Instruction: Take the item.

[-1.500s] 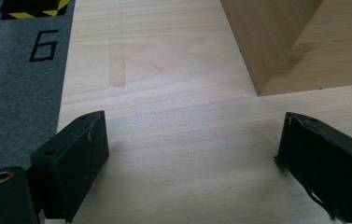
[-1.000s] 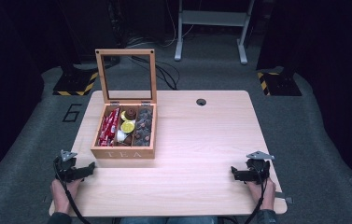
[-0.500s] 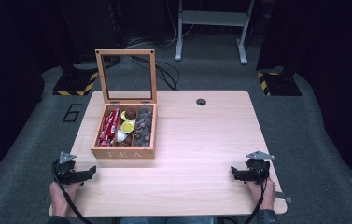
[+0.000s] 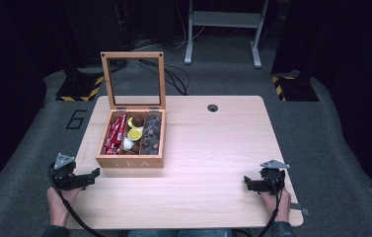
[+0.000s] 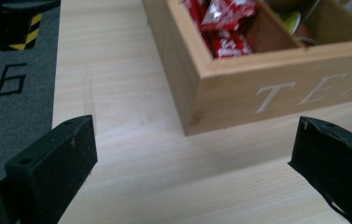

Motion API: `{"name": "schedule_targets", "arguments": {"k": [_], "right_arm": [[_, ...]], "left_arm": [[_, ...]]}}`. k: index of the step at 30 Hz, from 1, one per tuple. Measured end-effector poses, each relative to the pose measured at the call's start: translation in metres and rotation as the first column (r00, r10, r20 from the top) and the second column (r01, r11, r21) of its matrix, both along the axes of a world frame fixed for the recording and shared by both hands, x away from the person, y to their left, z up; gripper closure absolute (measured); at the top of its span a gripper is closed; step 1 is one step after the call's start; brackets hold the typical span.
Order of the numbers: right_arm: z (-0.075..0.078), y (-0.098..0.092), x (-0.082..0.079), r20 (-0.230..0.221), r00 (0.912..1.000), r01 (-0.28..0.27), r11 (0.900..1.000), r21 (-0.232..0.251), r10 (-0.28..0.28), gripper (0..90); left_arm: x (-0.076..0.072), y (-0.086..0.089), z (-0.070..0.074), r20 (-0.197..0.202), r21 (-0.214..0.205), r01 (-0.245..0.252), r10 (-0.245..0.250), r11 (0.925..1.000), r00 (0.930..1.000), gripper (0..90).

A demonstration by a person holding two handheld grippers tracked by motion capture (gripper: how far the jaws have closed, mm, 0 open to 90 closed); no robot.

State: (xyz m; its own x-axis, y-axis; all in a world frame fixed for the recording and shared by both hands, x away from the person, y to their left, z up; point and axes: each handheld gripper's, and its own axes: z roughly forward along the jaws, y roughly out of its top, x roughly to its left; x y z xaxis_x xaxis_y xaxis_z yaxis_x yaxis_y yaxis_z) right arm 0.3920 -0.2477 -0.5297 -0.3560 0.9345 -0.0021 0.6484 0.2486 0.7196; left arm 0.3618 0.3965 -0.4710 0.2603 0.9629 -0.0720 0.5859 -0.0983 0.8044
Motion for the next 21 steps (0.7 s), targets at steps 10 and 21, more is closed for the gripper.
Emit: {"name": "schedule_targets", "arguments": {"k": [10, 21], "right_arm": [[0.000, 0.000, 0.000, 0.002, 1.0000, 0.002, 1.0000, 0.001, -0.002, 0.5], [0.000, 0.000, 0.000, 0.003, 1.0000, 0.003, 1.0000, 0.000, -0.003, 0.6]], "left_arm": [[0.014, -0.023, 0.033, 0.051, 0.040, 0.069, -0.071, 0.9968, 0.9962, 0.1], [0.044, -0.052, 0.051, 0.042, 0.049, 0.169, -0.172, 0.9843, 0.9843, 0.1]]}}
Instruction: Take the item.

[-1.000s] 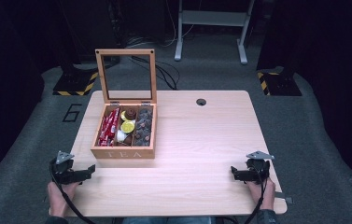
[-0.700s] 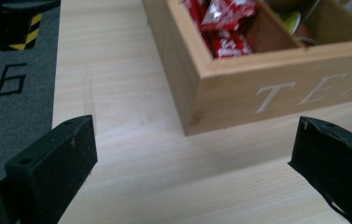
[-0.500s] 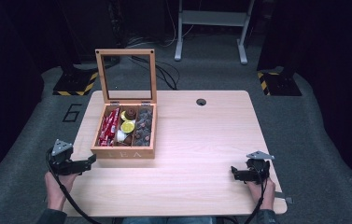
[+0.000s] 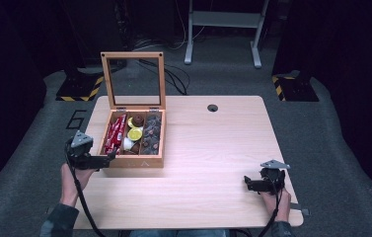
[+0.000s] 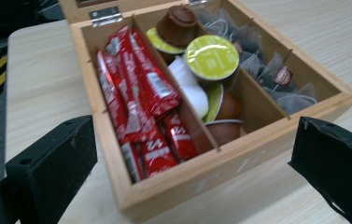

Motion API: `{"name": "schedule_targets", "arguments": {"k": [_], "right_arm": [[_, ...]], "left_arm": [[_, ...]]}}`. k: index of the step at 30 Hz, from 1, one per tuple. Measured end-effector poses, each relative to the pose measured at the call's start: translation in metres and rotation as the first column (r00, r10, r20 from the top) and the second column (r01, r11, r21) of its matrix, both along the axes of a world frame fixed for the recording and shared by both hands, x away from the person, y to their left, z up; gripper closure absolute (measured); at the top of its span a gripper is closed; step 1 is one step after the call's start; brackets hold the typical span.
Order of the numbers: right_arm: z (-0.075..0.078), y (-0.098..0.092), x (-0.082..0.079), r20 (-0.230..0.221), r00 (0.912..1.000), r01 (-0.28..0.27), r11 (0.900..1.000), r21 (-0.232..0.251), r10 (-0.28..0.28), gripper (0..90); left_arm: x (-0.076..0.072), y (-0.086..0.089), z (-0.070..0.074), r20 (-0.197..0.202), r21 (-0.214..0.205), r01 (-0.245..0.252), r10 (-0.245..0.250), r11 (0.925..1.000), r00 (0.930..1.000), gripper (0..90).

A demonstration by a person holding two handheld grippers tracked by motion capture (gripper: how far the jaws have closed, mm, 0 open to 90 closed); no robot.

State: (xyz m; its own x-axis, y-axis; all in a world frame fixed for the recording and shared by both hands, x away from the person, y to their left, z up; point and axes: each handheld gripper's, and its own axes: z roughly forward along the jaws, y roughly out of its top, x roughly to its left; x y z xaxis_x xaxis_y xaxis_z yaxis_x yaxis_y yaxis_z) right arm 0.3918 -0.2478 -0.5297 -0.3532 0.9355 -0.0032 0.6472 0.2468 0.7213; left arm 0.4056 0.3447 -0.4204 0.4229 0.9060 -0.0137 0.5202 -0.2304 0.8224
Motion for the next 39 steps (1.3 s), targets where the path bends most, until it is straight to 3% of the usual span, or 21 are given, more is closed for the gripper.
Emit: {"name": "schedule_targets", "arguments": {"k": [10, 16, 23, 33, 39], "right_arm": [[0.000, 0.000, 0.000, 0.000, 1.0000, 0.002, 1.0000, 0.001, -0.002, 0.8], [0.000, 0.000, 0.000, 0.000, 1.0000, 0.002, 1.0000, 0.001, -0.002, 0.8], [0.000, 0.000, 0.000, 0.001, 1.0000, 0.004, 1.0000, 0.001, -0.004, 0.8], [0.000, 0.000, 0.000, 0.001, 1.0000, 0.005, 1.0000, 0.001, -0.005, 0.8], [0.000, 0.000, 0.000, 0.001, 1.0000, 0.004, 1.0000, 0.001, -0.004, 0.9]], "left_arm": [[0.035, -0.021, 0.005, -0.021, -0.038, 0.059, -0.060, 0.9975, 0.9980, 0.0], [0.053, -0.035, 0.006, -0.026, -0.027, 0.075, -0.076, 0.9968, 0.9968, 0.0], [0.074, -0.047, 0.002, -0.072, -0.038, 0.116, -0.119, 0.9925, 0.9903, 1.8], [0.093, -0.055, -0.013, -0.104, 0.009, 0.119, -0.117, 0.9929, 0.9877, 14.1], [0.101, -0.055, -0.015, -0.112, -0.013, 0.104, -0.105, 0.9944, 0.9882, 17.1]]}}
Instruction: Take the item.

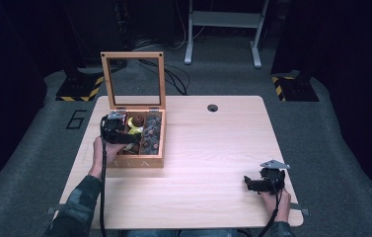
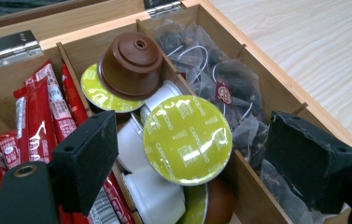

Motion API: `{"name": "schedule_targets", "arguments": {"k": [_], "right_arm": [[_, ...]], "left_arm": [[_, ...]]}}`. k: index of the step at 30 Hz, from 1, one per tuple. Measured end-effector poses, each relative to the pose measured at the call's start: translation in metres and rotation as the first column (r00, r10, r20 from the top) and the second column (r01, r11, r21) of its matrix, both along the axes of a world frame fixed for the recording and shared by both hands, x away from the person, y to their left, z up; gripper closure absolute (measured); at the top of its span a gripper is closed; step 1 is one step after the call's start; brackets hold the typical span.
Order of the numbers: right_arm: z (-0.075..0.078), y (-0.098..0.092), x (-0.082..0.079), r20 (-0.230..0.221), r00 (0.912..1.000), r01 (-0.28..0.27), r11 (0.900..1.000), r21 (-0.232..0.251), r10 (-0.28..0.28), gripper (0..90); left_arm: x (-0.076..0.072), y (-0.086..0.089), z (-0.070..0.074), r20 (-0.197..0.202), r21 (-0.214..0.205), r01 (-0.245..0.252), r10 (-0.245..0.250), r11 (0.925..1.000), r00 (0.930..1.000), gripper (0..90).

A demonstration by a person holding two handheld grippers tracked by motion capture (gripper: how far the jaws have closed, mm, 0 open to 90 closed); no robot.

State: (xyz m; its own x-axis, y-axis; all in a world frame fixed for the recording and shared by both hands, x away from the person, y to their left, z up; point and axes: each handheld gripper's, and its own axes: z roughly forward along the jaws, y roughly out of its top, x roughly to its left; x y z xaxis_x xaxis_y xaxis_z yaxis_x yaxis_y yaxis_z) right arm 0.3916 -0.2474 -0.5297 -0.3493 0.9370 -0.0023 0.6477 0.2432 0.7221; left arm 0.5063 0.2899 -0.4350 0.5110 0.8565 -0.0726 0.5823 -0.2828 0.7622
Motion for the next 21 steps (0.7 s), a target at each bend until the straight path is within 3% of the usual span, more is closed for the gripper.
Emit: {"name": "schedule_targets", "arguments": {"k": [7, 21], "right_arm": [[0.000, 0.000, 0.000, 0.000, 1.0000, 0.000, 1.0000, 0.000, 0.000, 0.9], [0.000, 0.000, 0.000, 0.000, 1.0000, 0.000, 1.0000, 0.000, 0.000, 0.9]], "left_arm": [[0.007, -0.004, -0.001, -0.019, 0.036, -0.005, 0.006, 0.9993, 0.9998, 18.8], [0.011, -0.011, -0.007, -0.026, 0.061, -0.018, 0.020, 0.9980, 0.9995, 27.2]]}}
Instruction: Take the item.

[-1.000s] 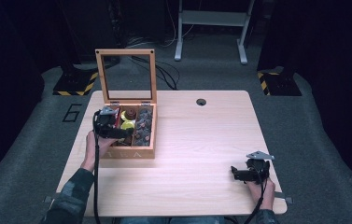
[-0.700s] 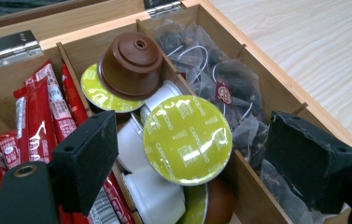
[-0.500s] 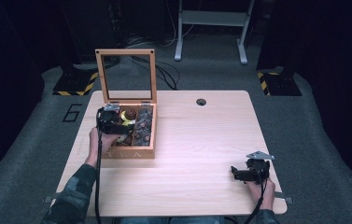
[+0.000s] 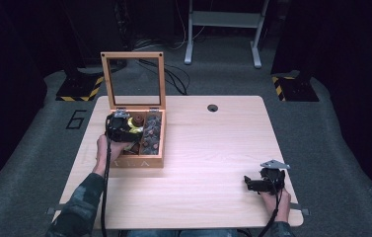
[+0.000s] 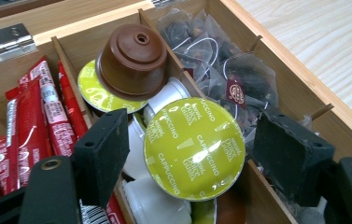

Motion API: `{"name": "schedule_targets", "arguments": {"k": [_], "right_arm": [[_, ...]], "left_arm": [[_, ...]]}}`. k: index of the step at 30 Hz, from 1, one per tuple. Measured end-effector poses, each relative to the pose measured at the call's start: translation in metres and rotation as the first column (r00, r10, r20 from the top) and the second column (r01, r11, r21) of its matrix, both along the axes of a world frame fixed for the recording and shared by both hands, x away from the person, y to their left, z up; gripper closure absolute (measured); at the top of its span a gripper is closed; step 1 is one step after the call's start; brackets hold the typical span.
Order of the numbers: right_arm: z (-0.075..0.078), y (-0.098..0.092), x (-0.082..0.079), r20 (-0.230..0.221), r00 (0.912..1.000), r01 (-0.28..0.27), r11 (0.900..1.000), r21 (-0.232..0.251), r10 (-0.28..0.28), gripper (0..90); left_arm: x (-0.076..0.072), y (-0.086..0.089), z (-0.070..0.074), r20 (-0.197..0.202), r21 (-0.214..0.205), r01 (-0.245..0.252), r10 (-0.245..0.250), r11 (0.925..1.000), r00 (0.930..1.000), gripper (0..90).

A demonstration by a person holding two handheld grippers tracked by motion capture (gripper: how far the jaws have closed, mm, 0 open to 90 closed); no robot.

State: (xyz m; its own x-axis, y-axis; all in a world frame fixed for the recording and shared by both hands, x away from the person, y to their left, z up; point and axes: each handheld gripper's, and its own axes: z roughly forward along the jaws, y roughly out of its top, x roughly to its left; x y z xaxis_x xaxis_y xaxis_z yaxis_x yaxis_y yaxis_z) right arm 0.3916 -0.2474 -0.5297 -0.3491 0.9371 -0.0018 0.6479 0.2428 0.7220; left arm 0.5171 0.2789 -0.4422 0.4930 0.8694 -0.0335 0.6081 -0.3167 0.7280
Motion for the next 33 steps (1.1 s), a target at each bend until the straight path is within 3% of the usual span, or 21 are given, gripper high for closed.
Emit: {"name": "schedule_targets", "arguments": {"k": [2, 3, 8, 33], "right_arm": [[0.0000, 0.0000, 0.0000, 0.000, 1.0000, 0.000, 1.0000, 0.000, 0.000, 1.1], [0.0001, -0.0004, -0.0002, -0.001, 1.0000, -0.007, 1.0000, -0.004, 0.007, 1.4], [0.0001, -0.0003, -0.0003, 0.000, 1.0000, -0.008, 1.0000, -0.004, 0.008, 1.5], [0.0001, 0.0009, -0.0007, -0.001, 1.0000, 0.001, 1.0000, 0.007, -0.001, 2.2]], "left_arm": [[0.0008, 0.0004, -0.0002, -0.015, 0.024, 0.021, -0.021, 0.9995, 0.9997, 29.6], [0.0008, -0.0014, -0.0012, -0.015, 0.010, 0.010, -0.010, 0.9999, 0.9998, 30.6], [0.0016, -0.0033, -0.0011, -0.025, 0.046, 0.017, -0.016, 0.9988, 0.9996, 35.4], [-0.0057, -0.0021, 0.0072, 0.022, 0.034, 0.021, -0.021, 0.9992, 0.9995, 38.0]]}}
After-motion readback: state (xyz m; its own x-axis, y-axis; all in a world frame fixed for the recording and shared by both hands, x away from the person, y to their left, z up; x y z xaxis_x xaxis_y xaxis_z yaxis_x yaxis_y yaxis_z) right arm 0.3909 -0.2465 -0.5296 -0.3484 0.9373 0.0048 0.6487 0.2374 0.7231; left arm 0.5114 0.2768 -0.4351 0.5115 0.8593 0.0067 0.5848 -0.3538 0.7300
